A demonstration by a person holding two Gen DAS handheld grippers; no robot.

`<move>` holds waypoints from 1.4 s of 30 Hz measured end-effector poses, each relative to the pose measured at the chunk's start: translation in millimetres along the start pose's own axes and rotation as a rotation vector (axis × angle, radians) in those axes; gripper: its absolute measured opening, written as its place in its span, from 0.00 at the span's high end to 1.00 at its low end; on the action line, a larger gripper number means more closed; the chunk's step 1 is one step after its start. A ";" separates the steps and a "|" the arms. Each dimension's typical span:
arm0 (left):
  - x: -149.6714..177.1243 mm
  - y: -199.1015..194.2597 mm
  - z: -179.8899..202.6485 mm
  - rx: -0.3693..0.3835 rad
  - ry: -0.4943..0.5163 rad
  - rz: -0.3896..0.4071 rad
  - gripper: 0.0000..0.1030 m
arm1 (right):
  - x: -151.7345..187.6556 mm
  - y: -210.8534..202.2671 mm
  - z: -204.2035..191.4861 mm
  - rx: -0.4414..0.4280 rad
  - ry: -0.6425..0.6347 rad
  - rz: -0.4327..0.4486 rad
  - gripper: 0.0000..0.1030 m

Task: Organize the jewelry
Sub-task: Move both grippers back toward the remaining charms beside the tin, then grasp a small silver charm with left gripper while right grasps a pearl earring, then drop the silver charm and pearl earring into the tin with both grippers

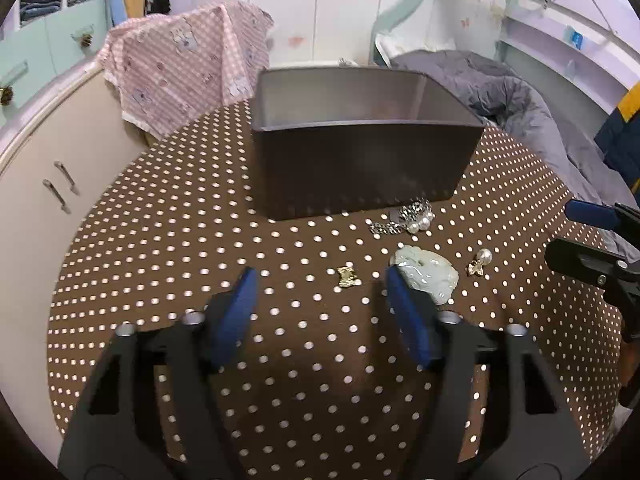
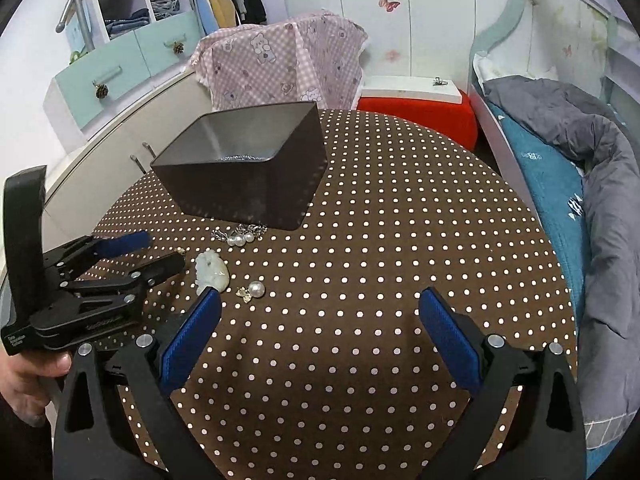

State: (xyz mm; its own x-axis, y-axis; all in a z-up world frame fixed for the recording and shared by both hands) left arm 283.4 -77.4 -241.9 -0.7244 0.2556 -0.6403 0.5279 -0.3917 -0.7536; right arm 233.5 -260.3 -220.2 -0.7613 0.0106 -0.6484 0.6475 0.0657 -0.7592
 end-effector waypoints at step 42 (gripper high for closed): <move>-1.3 -42.8 -11.9 0.076 -0.032 0.088 0.92 | -3.9 0.2 -46.5 -0.089 -0.197 0.019 0.85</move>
State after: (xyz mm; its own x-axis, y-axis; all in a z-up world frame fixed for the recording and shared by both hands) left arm 267.0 -50.4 -210.6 -0.6912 0.1897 -0.6973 0.5558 -0.4771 -0.6808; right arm 235.0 -213.9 -215.2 -0.7218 -0.1819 -0.6677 0.6494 0.1557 -0.7444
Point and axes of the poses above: each gripper's, at about its wrist camera, not at the fingertips, and y roughly the way its jaws point, z to its right, x to its underside, the point moved 4 cm from there along y, roughly the way its jaws point, and after that the axes turned 9 degrees about x, right-handed, at the moved point
